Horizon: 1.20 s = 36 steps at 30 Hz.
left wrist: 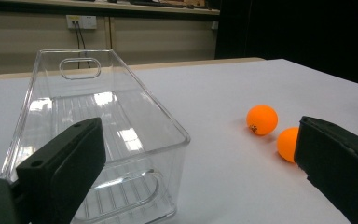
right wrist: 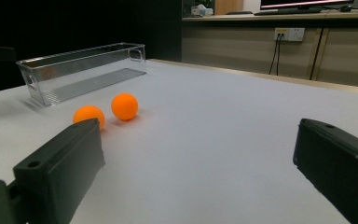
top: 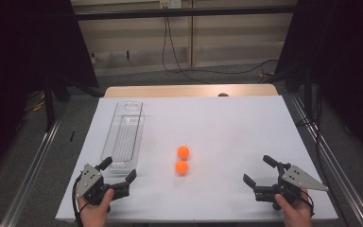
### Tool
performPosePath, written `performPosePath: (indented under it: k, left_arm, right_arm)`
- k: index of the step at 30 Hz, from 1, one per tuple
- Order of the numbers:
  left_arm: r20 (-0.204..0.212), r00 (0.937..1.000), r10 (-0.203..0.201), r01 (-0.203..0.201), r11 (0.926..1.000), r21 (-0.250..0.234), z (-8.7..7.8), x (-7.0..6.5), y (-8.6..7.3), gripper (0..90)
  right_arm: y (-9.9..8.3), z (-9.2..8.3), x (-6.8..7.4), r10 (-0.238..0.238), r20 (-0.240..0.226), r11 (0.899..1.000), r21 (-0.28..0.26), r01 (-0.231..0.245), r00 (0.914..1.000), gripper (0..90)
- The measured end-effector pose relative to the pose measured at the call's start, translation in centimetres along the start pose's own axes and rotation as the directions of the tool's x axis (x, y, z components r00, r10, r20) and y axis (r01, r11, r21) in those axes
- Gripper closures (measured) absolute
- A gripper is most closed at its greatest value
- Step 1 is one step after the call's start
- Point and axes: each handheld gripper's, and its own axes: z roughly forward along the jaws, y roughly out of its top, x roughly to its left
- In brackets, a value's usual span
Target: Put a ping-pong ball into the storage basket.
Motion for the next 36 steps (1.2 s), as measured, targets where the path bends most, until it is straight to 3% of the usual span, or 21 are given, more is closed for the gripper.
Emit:
performPosePath:
  k: [26,36]
  left_arm:
    - [0.046,0.9989,-0.002,0.002,1.0000,0.003,0.8,-0.8,0.4,2.0]
    - [0.083,0.9964,-0.015,0.014,0.9999,0.005,1.5,-1.4,0.7,1.9]
  right_arm:
    - [0.0,0.0,0.1,-0.009,-0.005,1.000,0.002,0.009,0.9999,1.5]
    - [0.0,0.0,0.1,-0.009,-0.004,1.000,-0.002,0.009,1.0000,1.5]
